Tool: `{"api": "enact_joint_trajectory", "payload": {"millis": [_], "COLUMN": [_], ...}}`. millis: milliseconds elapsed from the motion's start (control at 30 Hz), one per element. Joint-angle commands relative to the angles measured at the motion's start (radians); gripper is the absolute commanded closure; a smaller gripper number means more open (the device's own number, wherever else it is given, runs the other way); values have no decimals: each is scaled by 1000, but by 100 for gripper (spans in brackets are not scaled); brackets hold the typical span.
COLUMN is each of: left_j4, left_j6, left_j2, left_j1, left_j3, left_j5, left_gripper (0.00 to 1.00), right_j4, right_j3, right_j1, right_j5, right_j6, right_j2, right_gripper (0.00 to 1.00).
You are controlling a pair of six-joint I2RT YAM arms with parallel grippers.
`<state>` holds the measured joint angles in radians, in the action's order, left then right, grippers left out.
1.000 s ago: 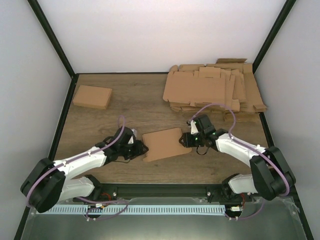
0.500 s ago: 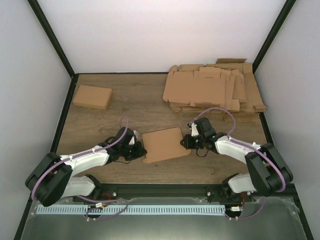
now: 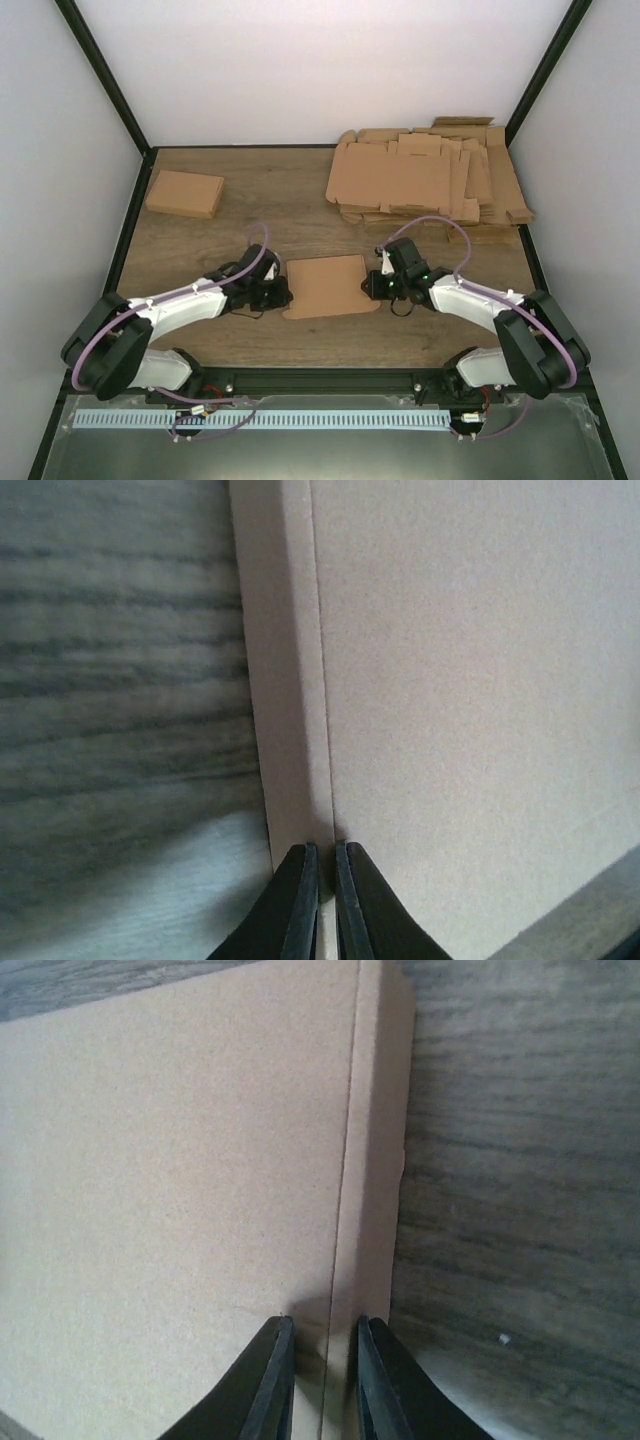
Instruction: Fold the paper box
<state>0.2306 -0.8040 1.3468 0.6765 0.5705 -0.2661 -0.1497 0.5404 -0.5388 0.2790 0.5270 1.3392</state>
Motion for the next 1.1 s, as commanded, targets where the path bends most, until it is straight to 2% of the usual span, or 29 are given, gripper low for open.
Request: {"api": "enact_joint_trajectory", "payload": {"millis": [0,133,200,233,300,433,533,667,767,933,1067], "left_j4": [-43,-47,-37,-26,6,70,132,190,202,137,43], "left_j6": [90,157,178,188,207,224,238,249,260,250,183], "left_j2": [43,84,104,108,102,29,-50,-164,-229,-335,-393], "left_j1": [-13,-60,-76,-81,-83,-84,-84,-84,-83,-84,-83], "left_j3": [21,67,89,101,120,120,121,110,81,-23,-112], "left_j5": [123,110,115,125,162,266,333,356,295,125,7], "left_gripper": [91,91,88,84,68,51,38,30,27,21,17], "right_j4": [-21,-27,-26,-26,-30,-68,-113,-154,-113,12,97], "right_j3": [-22,-36,-41,-43,-46,-32,10,98,129,155,207], "right_j1": [-83,-125,-149,-157,-163,-163,-159,-99,-16,36,50], "right_j5": [146,167,177,180,183,86,-23,-86,-11,130,210], "right_j6": [47,86,105,111,116,80,32,-44,-99,-142,-191], "right_j2": [-40,-70,-75,-78,-85,-148,-199,-180,-128,-58,50], "right_gripper": [85,84,82,82,78,53,43,30,22,22,20]}}
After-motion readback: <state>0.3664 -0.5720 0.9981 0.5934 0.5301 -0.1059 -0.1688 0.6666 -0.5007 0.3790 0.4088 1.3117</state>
